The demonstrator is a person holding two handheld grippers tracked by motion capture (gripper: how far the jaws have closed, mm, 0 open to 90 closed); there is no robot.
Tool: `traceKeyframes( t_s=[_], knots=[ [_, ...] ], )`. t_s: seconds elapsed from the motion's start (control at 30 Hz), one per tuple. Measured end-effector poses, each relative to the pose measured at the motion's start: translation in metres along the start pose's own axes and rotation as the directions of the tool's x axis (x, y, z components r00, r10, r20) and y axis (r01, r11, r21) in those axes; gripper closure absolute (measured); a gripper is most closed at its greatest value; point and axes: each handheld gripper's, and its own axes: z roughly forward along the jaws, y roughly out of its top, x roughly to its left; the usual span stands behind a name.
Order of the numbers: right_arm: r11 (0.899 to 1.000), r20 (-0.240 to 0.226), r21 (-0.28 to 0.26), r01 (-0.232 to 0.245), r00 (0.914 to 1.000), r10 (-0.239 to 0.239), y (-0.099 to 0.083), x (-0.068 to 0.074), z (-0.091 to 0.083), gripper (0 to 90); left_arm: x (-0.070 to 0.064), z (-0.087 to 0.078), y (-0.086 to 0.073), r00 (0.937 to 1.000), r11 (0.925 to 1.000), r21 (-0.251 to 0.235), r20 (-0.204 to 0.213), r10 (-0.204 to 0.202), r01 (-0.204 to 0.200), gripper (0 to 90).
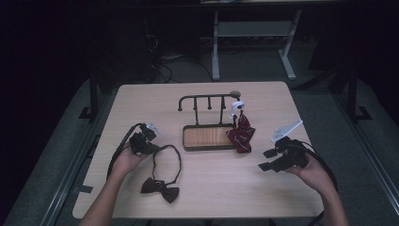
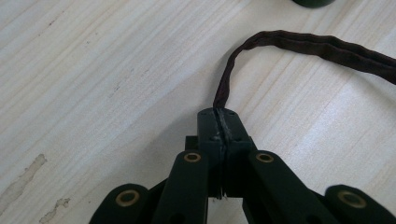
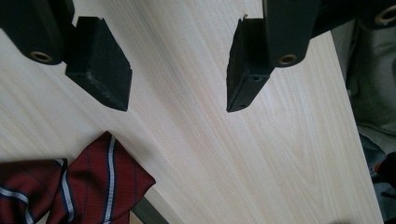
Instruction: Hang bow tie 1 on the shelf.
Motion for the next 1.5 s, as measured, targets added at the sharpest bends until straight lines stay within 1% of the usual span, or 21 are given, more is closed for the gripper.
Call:
traceKeyframes(
  t_s=[0.07, 0.2, 0.27, 0.47, 0.6, 0.67, 0.73, 0.83, 0.9, 1.0, 1.07, 1.13, 1.2, 1.4, 1.5],
  knots=[
    [1.000, 0.001, -0.004, 0.004, 1.0000, -0.004, -0.001, -0.001, 0.001, 40.3, 0.000, -0.001, 0.000, 1.0000, 1.0000, 0.004, 0.003, 0.004, -0.004, 89.5],
    [1.000, -0.001, -0.004, -0.006, 1.0000, 0.006, -0.002, -0.002, 0.001, 40.3, -0.001, -0.005, -0.001, 0.9999, 0.9998, -0.017, 0.015, 0.005, -0.005, 89.7],
    [1.000, -0.001, -0.005, -0.008, 1.0000, 0.008, -0.002, -0.002, 0.001, 40.3, -0.002, -0.009, 0.000, 0.9997, 0.9997, -0.010, 0.010, 0.022, -0.022, 89.7],
    [1.000, -0.004, -0.003, -0.003, 1.0000, 0.003, -0.003, -0.002, 0.001, 40.8, -0.010, -0.026, 0.008, 0.9981, 0.9978, -0.027, 0.010, 0.061, -0.060, 89.7],
    [1.000, -0.008, -0.004, -0.018, 0.9998, 0.018, -0.004, -0.003, 0.000, 40.7, -0.017, -0.034, 0.013, 0.9957, 0.9954, -0.028, 0.013, 0.092, -0.092, 89.7],
    [1.000, -0.009, -0.005, -0.017, 0.9998, 0.017, -0.006, -0.004, 0.000, 40.7, -0.020, -0.038, 0.014, 0.9935, 0.9929, -0.038, 0.011, 0.113, -0.113, 89.7],
    [1.000, -0.010, -0.007, -0.023, 0.9997, 0.023, -0.007, -0.005, -0.001, 40.7, -0.022, -0.042, 0.015, 0.9927, 0.9920, -0.047, 0.022, 0.119, -0.118, 89.7],
    [1.000, -0.009, -0.013, -0.025, 0.9997, 0.025, -0.008, -0.007, -0.001, 40.7, -0.024, -0.045, 0.016, 0.9918, 0.9911, -0.051, 0.029, 0.125, -0.123, 89.7],
    [0.999, -0.011, -0.014, -0.029, 0.9995, 0.028, -0.008, -0.007, -0.002, 40.7, -0.025, -0.053, 0.018, 0.9908, 0.9900, -0.066, 0.044, 0.128, -0.125, 89.7],
    [0.999, -0.013, -0.015, -0.029, 0.9995, 0.029, -0.008, -0.007, -0.002, 40.9, -0.026, -0.060, 0.019, 0.9899, 0.9881, -0.083, 0.047, 0.133, -0.129, 89.7],
    [1.000, -0.013, -0.015, -0.027, 0.9995, 0.027, -0.008, -0.007, -0.002, 41.1, -0.027, -0.063, 0.019, 0.9892, 0.9875, -0.084, 0.049, 0.138, -0.134, 89.7],
    [0.999, -0.013, -0.017, -0.028, 0.9995, 0.027, -0.008, -0.007, -0.002, 41.1, -0.029, -0.069, 0.020, 0.9877, 0.9854, -0.084, 0.038, 0.151, -0.148, 89.7],
    [0.999, -0.015, -0.018, -0.028, 0.9995, 0.028, -0.009, -0.007, -0.002, 41.1, -0.030, -0.071, 0.020, 0.9875, 0.9852, -0.084, 0.036, 0.153, -0.150, 89.7],
    [0.999, -0.021, -0.022, -0.032, 0.9993, 0.032, -0.010, -0.008, -0.002, 41.1, -0.032, -0.076, 0.022, 0.9831, 0.9824, -0.078, 0.056, 0.174, -0.170, 89.8],
    [0.999, -0.023, -0.021, -0.040, 0.9990, 0.039, -0.010, -0.009, -0.002, 41.2, -0.035, -0.078, 0.024, 0.9789, 0.9789, -0.076, 0.062, 0.195, -0.190, 89.7]
  ],
)
